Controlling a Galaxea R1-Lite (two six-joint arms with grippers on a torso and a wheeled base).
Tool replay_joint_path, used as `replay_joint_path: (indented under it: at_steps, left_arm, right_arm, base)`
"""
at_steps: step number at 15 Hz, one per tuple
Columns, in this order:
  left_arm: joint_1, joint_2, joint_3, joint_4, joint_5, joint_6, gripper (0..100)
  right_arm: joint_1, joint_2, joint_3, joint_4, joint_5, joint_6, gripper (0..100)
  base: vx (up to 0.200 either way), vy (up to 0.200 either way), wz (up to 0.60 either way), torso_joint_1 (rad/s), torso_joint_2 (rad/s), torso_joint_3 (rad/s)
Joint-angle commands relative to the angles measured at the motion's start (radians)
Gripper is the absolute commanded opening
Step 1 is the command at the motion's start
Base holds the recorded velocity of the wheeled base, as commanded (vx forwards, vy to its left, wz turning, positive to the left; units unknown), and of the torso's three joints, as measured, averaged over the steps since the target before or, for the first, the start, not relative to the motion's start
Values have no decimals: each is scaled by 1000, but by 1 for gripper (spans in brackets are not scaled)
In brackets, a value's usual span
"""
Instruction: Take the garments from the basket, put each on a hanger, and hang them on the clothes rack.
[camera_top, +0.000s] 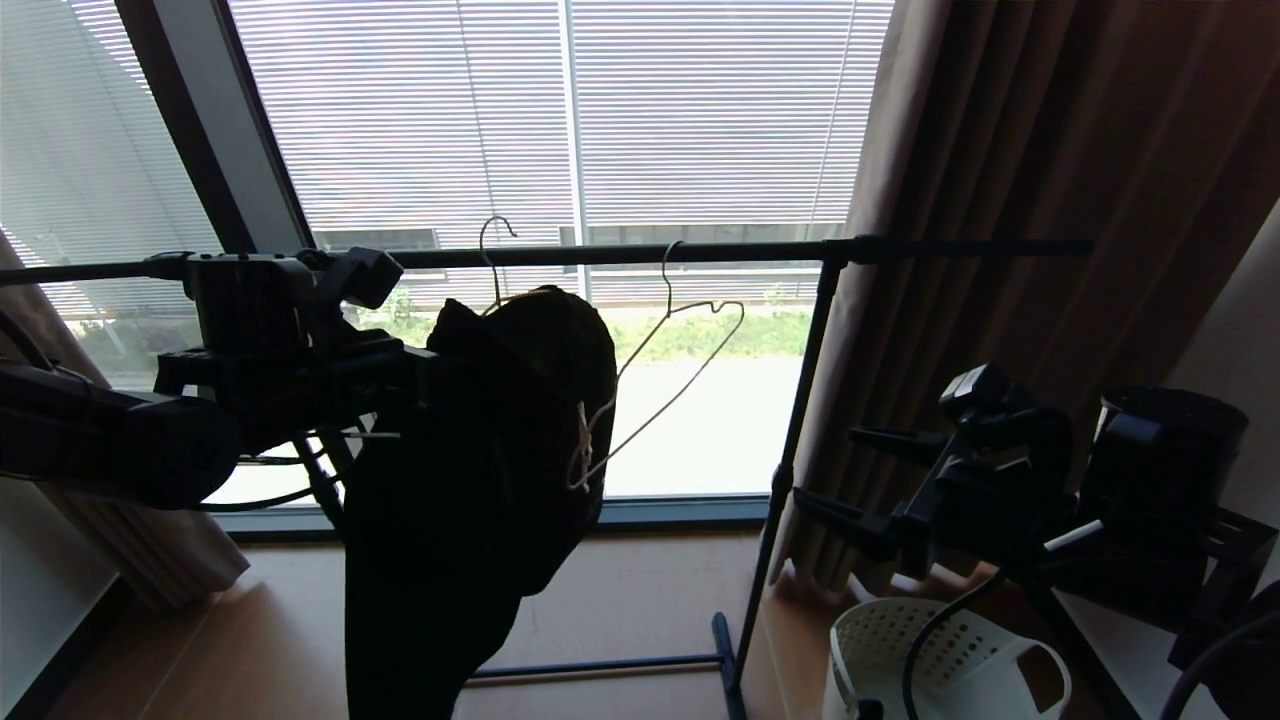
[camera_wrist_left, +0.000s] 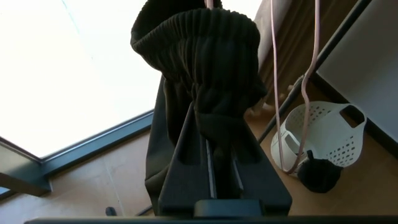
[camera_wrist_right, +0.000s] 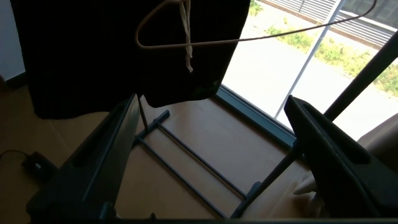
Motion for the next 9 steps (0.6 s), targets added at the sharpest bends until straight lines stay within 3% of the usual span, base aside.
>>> replay_joint_path:
  at_steps: [1, 9]
  left_arm:
    - [-10, 58, -36, -16, 0, -1, 0]
    - [-65, 141, -169, -17, 29, -48, 0]
  right_arm:
    - [0, 2, 2, -1, 1, -1, 100]
    - [0, 7, 11, -35, -1, -2, 100]
  base:
    - [0, 0, 0, 0, 0, 0]
    - [0, 0, 0, 0, 0, 0]
